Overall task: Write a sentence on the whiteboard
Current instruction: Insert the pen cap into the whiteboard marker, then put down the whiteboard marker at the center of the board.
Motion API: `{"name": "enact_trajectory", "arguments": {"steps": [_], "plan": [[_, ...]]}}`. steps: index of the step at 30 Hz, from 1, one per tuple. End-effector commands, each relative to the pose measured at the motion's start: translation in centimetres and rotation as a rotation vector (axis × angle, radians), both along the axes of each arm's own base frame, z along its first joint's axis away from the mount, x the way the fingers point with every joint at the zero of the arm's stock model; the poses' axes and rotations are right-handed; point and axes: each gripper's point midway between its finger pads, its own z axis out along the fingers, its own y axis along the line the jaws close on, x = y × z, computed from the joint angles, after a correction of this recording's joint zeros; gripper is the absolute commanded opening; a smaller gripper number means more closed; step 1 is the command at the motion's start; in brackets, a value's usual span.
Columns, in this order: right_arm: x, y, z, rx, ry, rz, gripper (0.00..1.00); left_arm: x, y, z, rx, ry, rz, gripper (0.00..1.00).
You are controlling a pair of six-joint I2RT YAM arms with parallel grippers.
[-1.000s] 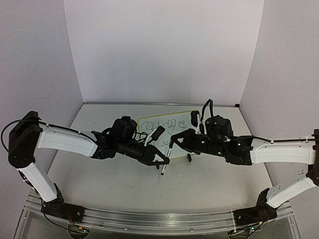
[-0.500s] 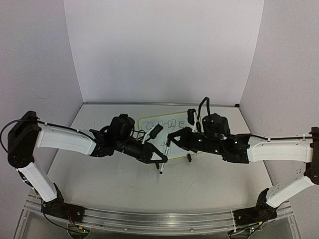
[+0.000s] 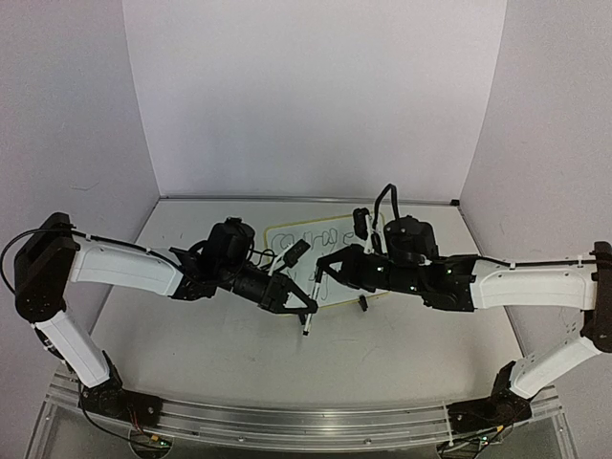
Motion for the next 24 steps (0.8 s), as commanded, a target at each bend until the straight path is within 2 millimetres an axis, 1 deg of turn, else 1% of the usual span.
{"name": "enact_trajectory", "arguments": {"steps": [1,2,3,4,5,7,9,10,11,13,15,16,17,19,22,24], "plan": [[-7.4,0.5,-4.9,-0.174,0.157,0.228,0.00,6.3,0.8,9.4,-0.246,-0.254,0.192,0.00],[-6.6,0.0,-4.3,-0.181,0.132,0.183,0.00,5.9,0.9,9.0,-0.234,-0.249,0.173,0.00],[-5.8,-0.6,-3.4,-0.191,0.100,0.133,0.03,5.5,1.0,8.5,-0.215,-0.241,0.153,0.00],[-4.9,-1.1,-2.4,-0.198,0.063,0.085,0.09,5.1,1.1,7.9,-0.193,-0.238,0.133,0.00],[-4.2,-1.7,-1.3,-0.202,0.026,0.044,0.17,4.7,1.3,7.4,-0.173,-0.235,0.112,0.00],[-2.7,-2.9,1.4,-0.222,-0.064,-0.037,0.40,3.5,1.9,6.2,-0.120,-0.219,0.069,0.00],[-1.5,-4.2,3.8,-0.268,-0.139,-0.104,0.59,2.6,2.7,5.1,-0.076,-0.208,0.041,0.00],[-1.0,-4.9,4.3,-0.315,-0.168,-0.134,0.67,2.1,3.1,4.6,-0.053,-0.205,0.032,0.00],[-0.6,-5.4,5.3,-0.340,-0.195,-0.154,0.73,1.9,3.5,4.1,-0.028,-0.205,0.033,0.00],[0.1,-6.2,6.0,-0.389,-0.224,-0.181,0.85,1.7,4.6,3.2,0.032,-0.209,0.058,0.00],[0.8,-6.8,5.8,-0.418,-0.216,-0.194,0.92,1.6,5.7,2.7,0.088,-0.224,0.090,0.00],[1.4,-7.2,5.4,-0.426,-0.198,-0.199,0.94,1.8,6.2,2.8,0.104,-0.236,0.114,0.00],[1.8,-7.4,4.9,-0.429,-0.174,-0.188,0.97,2.3,6.8,2.9,0.122,-0.244,0.148,0.00],[3.0,-8.4,3.9,-0.441,-0.135,-0.196,0.98,3.2,8.1,3.2,0.149,-0.257,0.209,0.00],[4.6,-10.3,2.3,-0.469,-0.096,-0.216,0.98,5.7,11.0,3.3,0.216,-0.277,0.347,0.04],[5.7,-12.0,1.3,-0.497,-0.081,-0.244,0.98,7.5,13.3,2.9,0.260,-0.259,0.428,0.05]]}}
